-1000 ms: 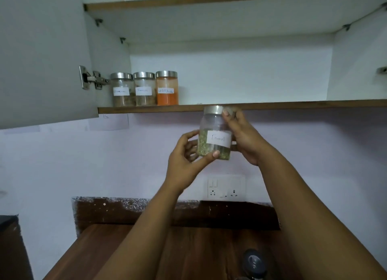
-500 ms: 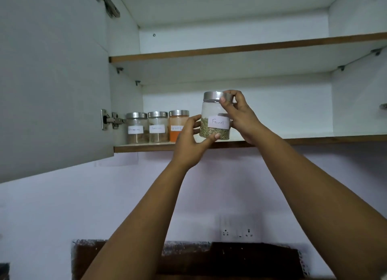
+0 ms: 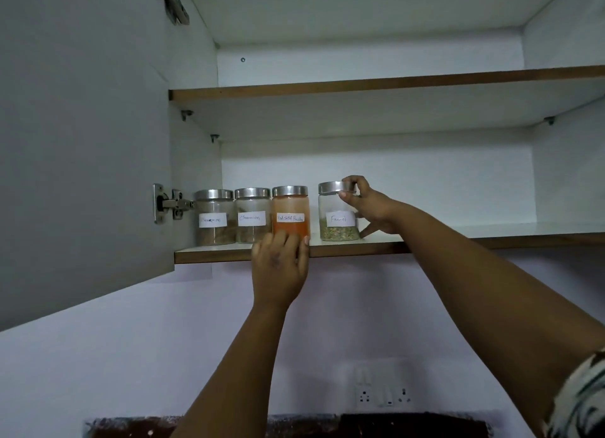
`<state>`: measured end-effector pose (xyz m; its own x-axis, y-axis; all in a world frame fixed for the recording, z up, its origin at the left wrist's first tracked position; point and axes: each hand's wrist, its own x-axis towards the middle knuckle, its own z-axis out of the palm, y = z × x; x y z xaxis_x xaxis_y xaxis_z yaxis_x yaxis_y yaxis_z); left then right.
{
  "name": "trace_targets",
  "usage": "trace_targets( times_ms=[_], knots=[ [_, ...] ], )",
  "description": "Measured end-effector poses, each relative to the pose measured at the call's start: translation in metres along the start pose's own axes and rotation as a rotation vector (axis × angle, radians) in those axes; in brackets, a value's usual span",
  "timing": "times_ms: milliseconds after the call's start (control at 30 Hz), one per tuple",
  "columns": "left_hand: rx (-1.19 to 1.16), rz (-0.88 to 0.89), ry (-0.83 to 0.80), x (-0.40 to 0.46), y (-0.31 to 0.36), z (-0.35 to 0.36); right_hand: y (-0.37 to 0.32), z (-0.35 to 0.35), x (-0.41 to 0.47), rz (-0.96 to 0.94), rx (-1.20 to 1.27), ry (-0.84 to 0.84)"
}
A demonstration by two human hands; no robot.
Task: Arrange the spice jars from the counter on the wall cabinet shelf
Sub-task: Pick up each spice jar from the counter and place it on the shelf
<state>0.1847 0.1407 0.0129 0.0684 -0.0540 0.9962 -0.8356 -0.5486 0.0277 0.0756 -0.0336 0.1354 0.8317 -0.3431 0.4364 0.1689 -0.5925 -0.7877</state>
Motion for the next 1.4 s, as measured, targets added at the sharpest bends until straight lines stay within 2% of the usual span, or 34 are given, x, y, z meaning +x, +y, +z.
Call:
trace_targets(
  times_ms=[200, 400, 767, 967, 1400],
  knots=[
    [0.054, 0.035, 0.120, -0.002, -0.001, 0.009, 0.007, 0.006, 0.020, 0.042, 0.006, -0.047],
    [0.067, 0.024, 0.161, -0.001, 0.002, 0.013, 0.017, 0.012, 0.027, 0.010, 0.024, -0.022],
    [0.042, 0.004, 0.137, -0.001, 0.003, 0.009, 0.023, 0.018, 0.031, -0.023, 0.014, 0.040],
    [0.018, -0.047, 0.151, 0.000, 0.009, 0.010, 0.022, 0.019, 0.031, -0.024, 0.008, 0.037],
    [0.019, -0.032, 0.128, -0.001, 0.007, 0.007, 0.022, 0.019, 0.031, -0.012, 0.001, 0.039]
  ],
)
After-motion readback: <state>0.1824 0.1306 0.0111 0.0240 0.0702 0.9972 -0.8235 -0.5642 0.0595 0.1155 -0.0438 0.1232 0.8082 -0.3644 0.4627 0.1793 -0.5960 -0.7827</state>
